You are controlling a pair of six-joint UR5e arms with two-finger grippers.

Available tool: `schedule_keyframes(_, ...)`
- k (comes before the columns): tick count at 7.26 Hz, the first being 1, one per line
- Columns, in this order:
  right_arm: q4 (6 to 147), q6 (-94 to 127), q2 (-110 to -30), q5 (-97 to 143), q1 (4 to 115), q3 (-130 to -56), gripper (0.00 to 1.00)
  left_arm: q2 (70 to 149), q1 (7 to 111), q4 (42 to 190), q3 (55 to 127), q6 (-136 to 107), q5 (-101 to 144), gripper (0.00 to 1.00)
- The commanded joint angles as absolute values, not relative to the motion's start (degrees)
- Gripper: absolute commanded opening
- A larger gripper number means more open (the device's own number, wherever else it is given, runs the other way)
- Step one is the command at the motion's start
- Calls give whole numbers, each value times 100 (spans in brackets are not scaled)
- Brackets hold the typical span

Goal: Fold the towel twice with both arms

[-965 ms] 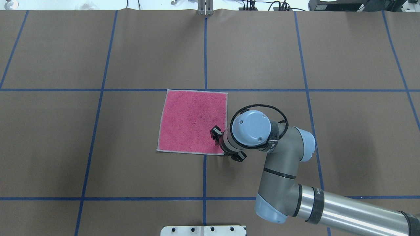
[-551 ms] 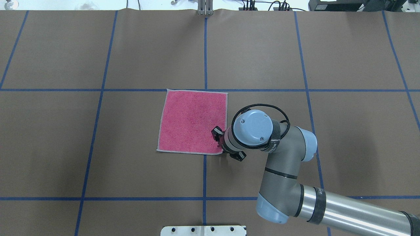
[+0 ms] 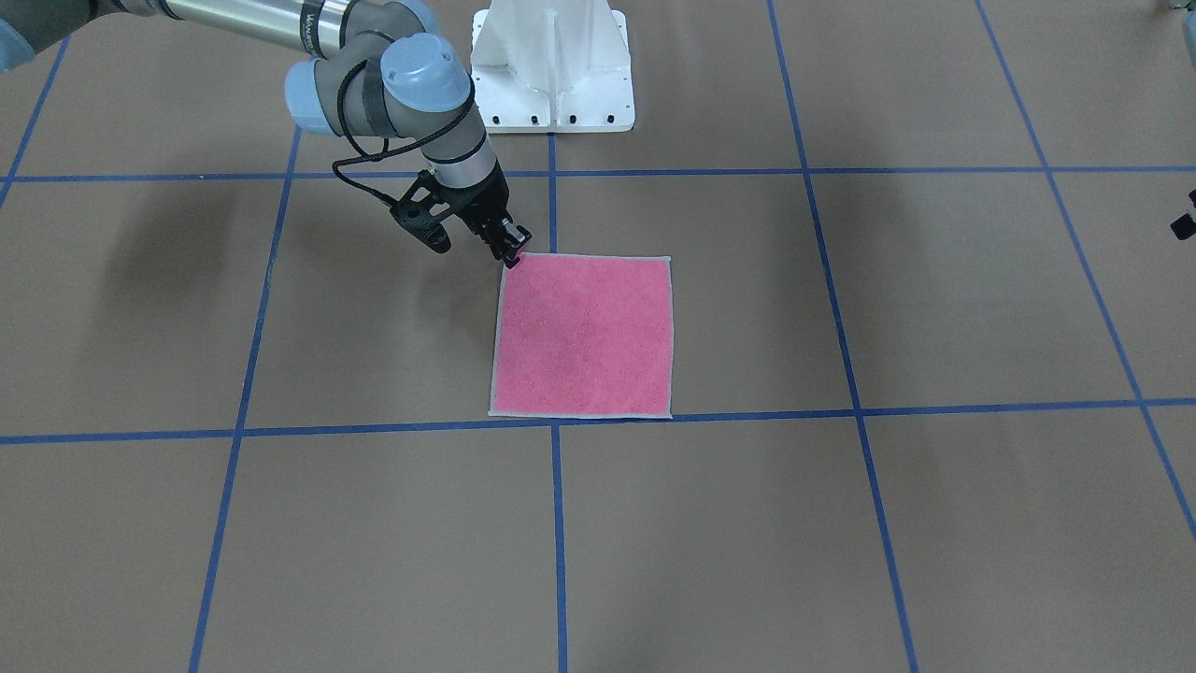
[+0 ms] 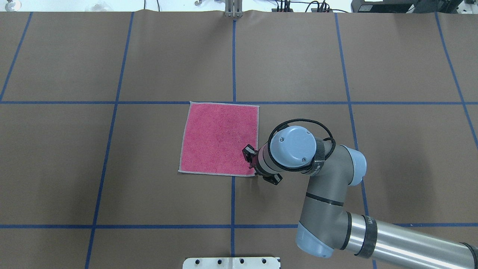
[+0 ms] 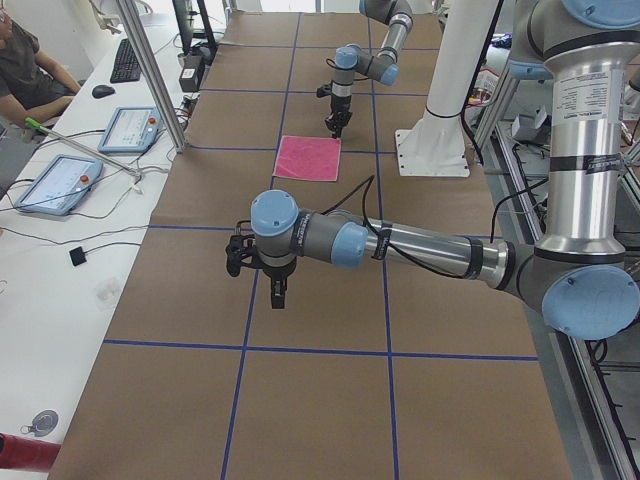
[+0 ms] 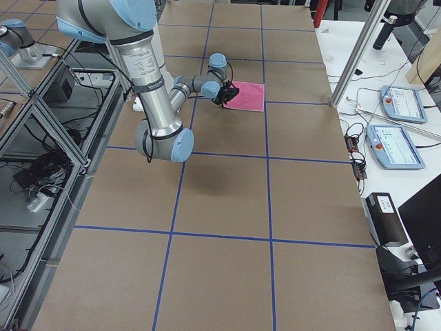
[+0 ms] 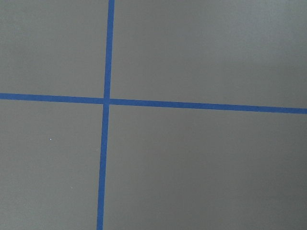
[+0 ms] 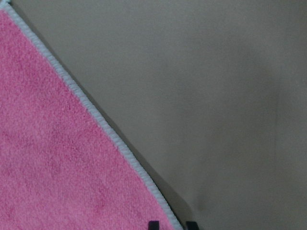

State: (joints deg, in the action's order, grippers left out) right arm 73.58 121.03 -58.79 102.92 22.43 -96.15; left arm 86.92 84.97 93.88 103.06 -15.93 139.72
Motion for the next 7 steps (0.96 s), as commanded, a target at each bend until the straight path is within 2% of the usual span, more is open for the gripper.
schedule_keyframes(1, 7348, 12103, -5862, 10283, 2215, -9589, 34, 8692, 8499, 9378, 10310, -1600, 13966, 100)
schedule_keyframes(2, 7348, 12103, -5862, 10283, 2189, -9571, 45, 8692, 8499, 9387, 10310, -1591, 13966, 100)
schedule_keyframes(4, 7348, 12103, -5862, 10213, 2110, -9554, 53, 8692, 8490, 9378, 10310, -1600, 13966, 100)
schedule_keyframes(7, 7365, 12103, -5880, 10213, 2109, -9580, 54, 8692, 8499, 9378, 10318, -1608, 13966, 100)
